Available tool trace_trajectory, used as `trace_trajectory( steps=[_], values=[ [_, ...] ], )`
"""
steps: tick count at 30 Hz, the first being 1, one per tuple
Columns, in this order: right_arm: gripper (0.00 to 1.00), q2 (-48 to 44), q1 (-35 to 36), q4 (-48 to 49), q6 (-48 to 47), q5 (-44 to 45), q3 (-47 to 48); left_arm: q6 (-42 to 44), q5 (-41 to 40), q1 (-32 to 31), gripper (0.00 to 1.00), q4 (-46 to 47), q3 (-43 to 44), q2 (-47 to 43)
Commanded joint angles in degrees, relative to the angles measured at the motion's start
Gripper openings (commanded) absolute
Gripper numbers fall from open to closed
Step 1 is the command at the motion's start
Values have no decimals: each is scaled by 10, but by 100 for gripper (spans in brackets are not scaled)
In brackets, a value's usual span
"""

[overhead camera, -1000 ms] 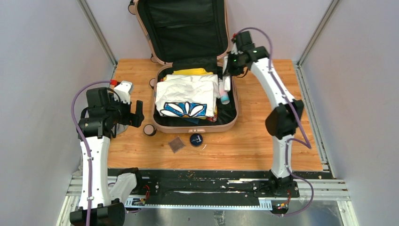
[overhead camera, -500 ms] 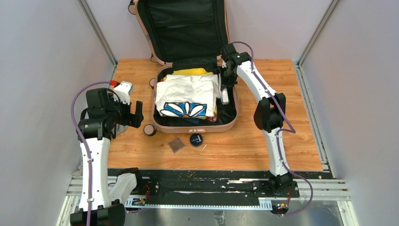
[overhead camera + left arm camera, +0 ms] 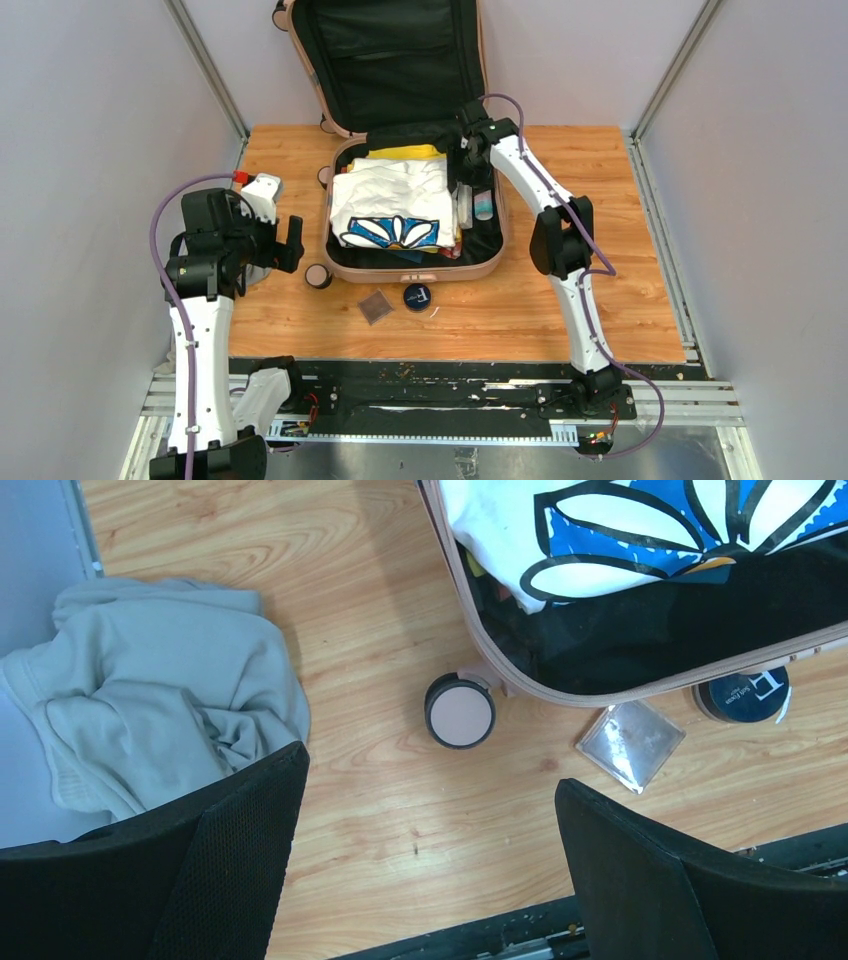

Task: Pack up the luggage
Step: Place the makeup in the luggage, then move the luggage to the corner of the board.

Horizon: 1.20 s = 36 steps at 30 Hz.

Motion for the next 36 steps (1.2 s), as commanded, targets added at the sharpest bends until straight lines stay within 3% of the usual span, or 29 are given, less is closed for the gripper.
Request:
trace_trajectory(
  steps=[1, 5, 9, 14, 16, 20, 25, 29, 36],
  values=[
    [73, 26, -17, 3, 11, 14, 14, 9, -1, -3, 100, -5, -1, -12],
    [77, -5, -30, 0, 19, -11, 30, 12, -2, -3, 100, -5, 1, -14],
    [75, -86, -24, 27, 26, -39, -19, 7, 2, -3, 100, -5, 4, -6],
    [76, -243, 0, 56, 30, -49, -174, 0, 10, -3, 100, -5, 7, -2],
    [79, -321, 20, 74, 38, -36, -292, -2, 13, -3, 100, -5, 6, -1],
    [86, -478, 114, 139, 44, 8, -493, -9, 19, -3, 100, -6, 4, 2],
    [91, -592, 280, 202, 63, 110, -668, -11, 21, -3, 100, -6, -3, -9],
    [92, -618, 404, 261, 58, 175, -738, -14, 23, -3, 100, -6, -9, -16],
    [97, -501, 422, 351, 42, 134, -749, -13, 19, -3, 100, -10, -18, -25]
  ],
)
